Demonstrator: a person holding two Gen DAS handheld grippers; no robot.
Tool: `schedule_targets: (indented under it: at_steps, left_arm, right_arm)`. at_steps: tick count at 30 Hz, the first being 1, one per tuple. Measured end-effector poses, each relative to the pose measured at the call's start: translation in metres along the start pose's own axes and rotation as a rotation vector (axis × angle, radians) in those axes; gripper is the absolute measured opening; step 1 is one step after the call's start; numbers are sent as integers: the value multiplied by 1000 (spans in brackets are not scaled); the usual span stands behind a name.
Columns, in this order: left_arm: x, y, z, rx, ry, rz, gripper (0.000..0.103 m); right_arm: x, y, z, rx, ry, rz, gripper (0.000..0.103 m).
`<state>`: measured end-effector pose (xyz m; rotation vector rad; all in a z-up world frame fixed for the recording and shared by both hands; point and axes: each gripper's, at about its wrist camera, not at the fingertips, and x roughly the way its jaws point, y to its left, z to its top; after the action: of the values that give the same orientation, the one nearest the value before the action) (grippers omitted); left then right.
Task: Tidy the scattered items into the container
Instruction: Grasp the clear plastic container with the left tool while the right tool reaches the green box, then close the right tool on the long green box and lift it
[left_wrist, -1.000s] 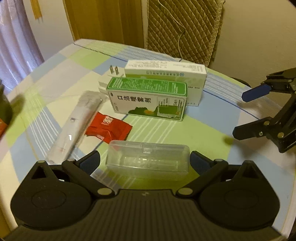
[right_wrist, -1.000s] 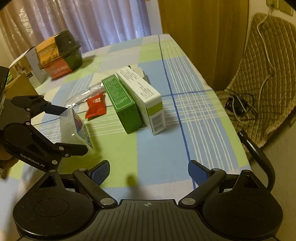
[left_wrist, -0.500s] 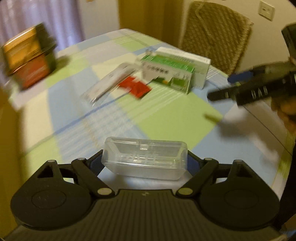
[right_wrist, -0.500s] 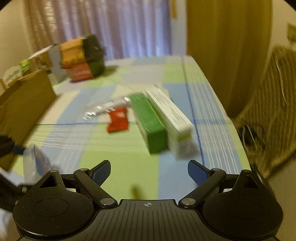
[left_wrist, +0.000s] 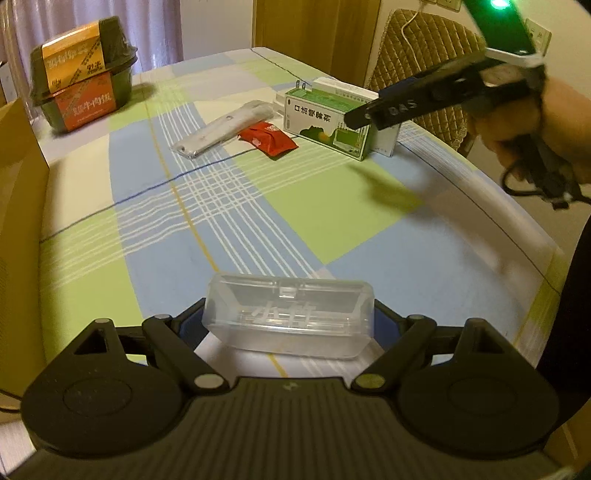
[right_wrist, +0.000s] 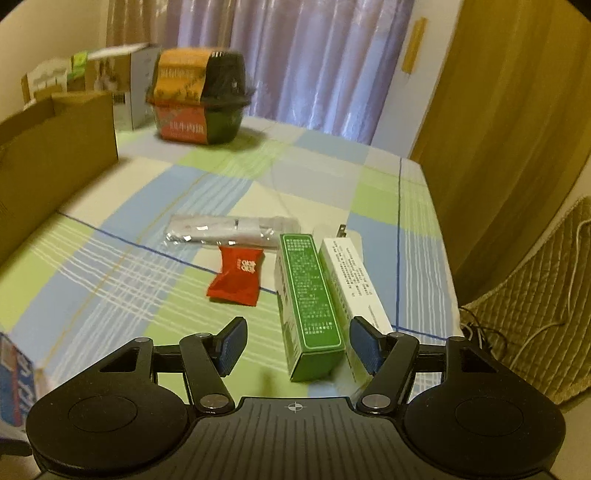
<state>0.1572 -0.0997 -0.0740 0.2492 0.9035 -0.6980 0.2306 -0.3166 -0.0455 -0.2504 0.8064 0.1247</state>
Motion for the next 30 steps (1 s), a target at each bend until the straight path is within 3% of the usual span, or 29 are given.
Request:
schedule_targets:
  at_steps: [9, 10, 11, 12, 19, 24, 30]
  left_arm:
    - [-2, -1, -3, -25, -4, -23, 85]
    - [-1, -1, -3, -25, -4, -22, 85]
    - [-1, -1, -4, -29, -5, -22, 85]
    - [-1, 0, -4, -34, -6, -22, 85]
    - [-2, 0, -3, -45, -11, -20, 85]
    - [-11, 2, -5, -59, -23, 1, 85]
    - [-19, 4, -15, -82, -14, 36, 85]
  right_arm:
    - [38, 7, 9, -40, 51, -12, 69]
    - [39, 6, 9, -32, 54, -8, 64]
    - [39, 5, 9, -25, 55, -4, 49]
    - [38, 6, 9, -32, 60, -1, 42]
    - [41, 3, -1, -16, 77, -9, 33]
    - [10, 8, -12, 80, 117, 75, 33]
    - [-44, 47, -56, 87, 192, 131, 33]
